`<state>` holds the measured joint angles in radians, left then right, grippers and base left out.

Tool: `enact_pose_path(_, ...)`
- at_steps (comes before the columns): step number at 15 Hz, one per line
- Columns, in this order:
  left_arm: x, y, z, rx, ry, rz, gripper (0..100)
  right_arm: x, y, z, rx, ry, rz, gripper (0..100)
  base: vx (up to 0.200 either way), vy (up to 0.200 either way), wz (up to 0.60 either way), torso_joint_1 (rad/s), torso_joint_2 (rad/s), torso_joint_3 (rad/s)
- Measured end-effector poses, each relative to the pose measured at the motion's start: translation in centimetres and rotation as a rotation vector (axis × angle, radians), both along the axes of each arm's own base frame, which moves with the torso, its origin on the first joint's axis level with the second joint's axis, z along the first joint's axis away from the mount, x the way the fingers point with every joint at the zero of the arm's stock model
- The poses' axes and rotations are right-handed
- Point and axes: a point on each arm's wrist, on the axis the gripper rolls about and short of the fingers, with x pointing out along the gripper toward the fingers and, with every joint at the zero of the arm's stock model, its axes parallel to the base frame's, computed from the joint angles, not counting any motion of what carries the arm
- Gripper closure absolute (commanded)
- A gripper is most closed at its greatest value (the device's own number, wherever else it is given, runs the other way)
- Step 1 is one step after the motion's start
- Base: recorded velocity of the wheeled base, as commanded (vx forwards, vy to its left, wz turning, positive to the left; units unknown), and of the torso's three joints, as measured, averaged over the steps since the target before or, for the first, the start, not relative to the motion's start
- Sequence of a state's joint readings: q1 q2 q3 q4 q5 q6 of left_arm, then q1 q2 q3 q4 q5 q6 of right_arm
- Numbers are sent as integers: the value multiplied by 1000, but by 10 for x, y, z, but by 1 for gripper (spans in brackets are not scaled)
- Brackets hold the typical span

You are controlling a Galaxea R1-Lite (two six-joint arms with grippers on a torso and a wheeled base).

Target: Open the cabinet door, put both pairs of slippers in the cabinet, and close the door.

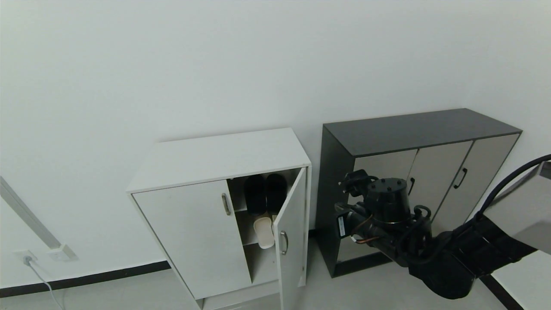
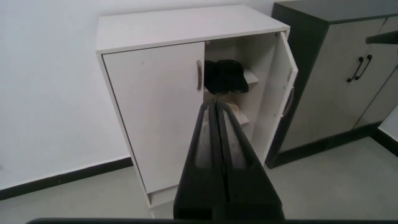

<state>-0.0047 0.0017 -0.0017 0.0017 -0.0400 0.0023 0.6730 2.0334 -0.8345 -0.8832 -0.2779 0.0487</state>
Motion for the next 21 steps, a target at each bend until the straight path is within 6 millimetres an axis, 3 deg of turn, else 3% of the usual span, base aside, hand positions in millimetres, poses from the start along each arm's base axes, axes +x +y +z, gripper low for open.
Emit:
enact_pose_path(4, 0, 0, 0, 0, 0, 1, 100, -3, 3, 0, 1, 0, 15, 100, 0, 0, 600, 6, 6, -2)
enact_pose_path(12, 0, 0, 0, 1, 0, -1, 100, -8, 0, -10, -1, -19, 53, 100, 0, 0, 0, 0, 0, 0)
enact_pose_path(14, 0, 0, 0, 2, 0, 0, 100, -18, -7, -11, -5, 5, 90, 100, 0, 0, 0, 0, 0, 0)
enact_pose_path(21, 0, 0, 0, 2, 0, 0, 100, -68, -40, -26, -53, 124, 182, 100, 200, 0, 0, 0, 4, 4)
